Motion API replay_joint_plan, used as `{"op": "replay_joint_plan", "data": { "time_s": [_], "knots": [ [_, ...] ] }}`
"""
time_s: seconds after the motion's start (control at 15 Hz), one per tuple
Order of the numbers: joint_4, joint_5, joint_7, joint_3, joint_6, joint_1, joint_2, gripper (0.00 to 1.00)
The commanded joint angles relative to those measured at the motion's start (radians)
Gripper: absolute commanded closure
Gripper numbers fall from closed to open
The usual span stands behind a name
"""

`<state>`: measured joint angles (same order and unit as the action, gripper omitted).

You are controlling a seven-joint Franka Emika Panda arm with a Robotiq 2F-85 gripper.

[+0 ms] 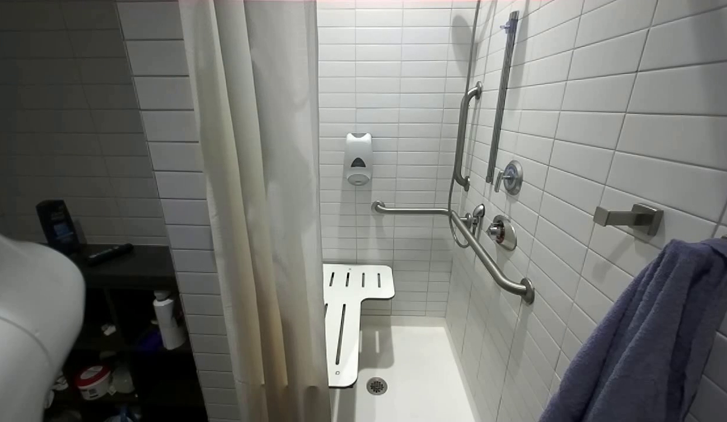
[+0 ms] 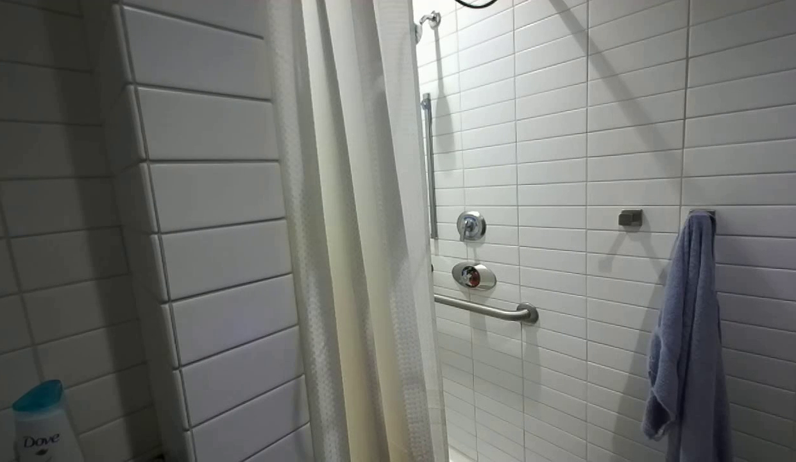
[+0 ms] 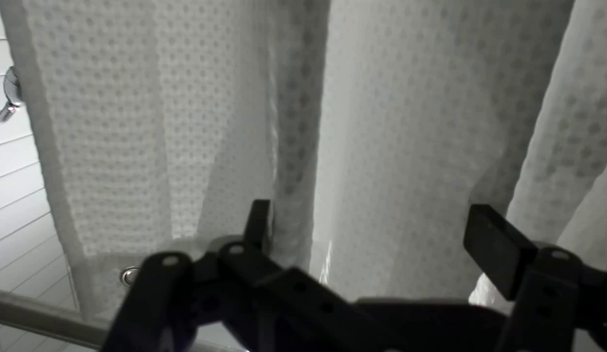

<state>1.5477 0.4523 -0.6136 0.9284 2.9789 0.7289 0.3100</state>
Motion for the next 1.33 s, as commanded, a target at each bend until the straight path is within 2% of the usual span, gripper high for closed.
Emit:
{"op": "replay_joint_plan", "data": {
  "time_s": [0.0, 0.07, 0.13, 0.2, 0.27, 0.47, 0.67, 0.87, 1.27],
  "knots": [
    [0.000, 0.000, 0.000, 0.000, 0.000, 0.000, 0.000, 0.00],
    [0.000, 0.000, 0.000, 0.000, 0.000, 0.000, 0.000, 0.00],
    [0.000, 0.000, 0.000, 0.000, 0.000, 0.000, 0.000, 0.14],
    [-0.007, -0.003, 0.029, -0.019, 0.008, -0.019, -0.019, 0.01],
    [-0.008, -0.001, 0.019, -0.035, 0.004, 0.003, -0.002, 0.03],
    [-0.013, 0.003, -0.016, -0.060, -0.043, 0.047, 0.034, 0.00],
    [-0.017, 0.010, -0.013, -0.070, -0.067, 0.072, 0.024, 0.00],
    [-0.015, 0.008, -0.012, -0.055, -0.068, 0.085, 0.001, 0.00],
    [-0.010, 0.017, -0.071, -0.022, -0.072, 0.165, 0.012, 0.00]
  ]
}}
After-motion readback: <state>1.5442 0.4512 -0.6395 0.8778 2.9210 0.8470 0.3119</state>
